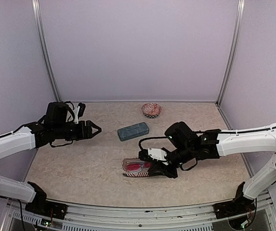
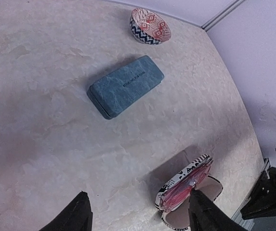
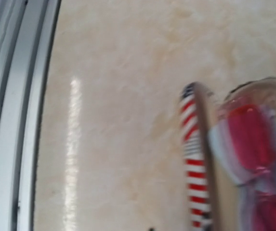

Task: Organize the sunglasses
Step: Adjust the case with sunglasses at the center of the board.

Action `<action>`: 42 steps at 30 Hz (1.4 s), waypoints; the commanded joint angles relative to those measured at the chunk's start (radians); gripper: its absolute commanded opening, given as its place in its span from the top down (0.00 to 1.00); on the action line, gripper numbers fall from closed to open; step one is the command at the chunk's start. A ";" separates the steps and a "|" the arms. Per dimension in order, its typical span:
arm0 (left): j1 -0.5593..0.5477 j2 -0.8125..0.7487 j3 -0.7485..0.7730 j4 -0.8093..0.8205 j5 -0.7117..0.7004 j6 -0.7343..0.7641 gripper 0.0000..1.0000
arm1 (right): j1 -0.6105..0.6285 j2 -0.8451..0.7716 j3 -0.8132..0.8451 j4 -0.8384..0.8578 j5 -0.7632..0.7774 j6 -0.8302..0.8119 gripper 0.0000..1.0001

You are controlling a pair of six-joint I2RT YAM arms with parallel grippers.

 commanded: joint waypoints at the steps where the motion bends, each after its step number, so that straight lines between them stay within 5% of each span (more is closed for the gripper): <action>1: -0.057 0.109 0.027 0.113 0.004 -0.028 0.40 | 0.052 -0.013 -0.084 0.168 0.048 0.121 0.97; 9: -0.145 0.362 0.172 0.135 0.005 -0.004 1.00 | 0.104 0.077 -0.159 0.314 0.150 0.226 1.00; 26: -0.262 0.751 0.426 0.080 -0.027 0.032 1.00 | 0.140 0.236 -0.124 0.365 0.374 0.299 1.00; 42: -0.330 0.771 0.387 0.045 0.044 0.078 1.00 | 0.105 0.181 -0.156 0.351 0.528 0.395 1.00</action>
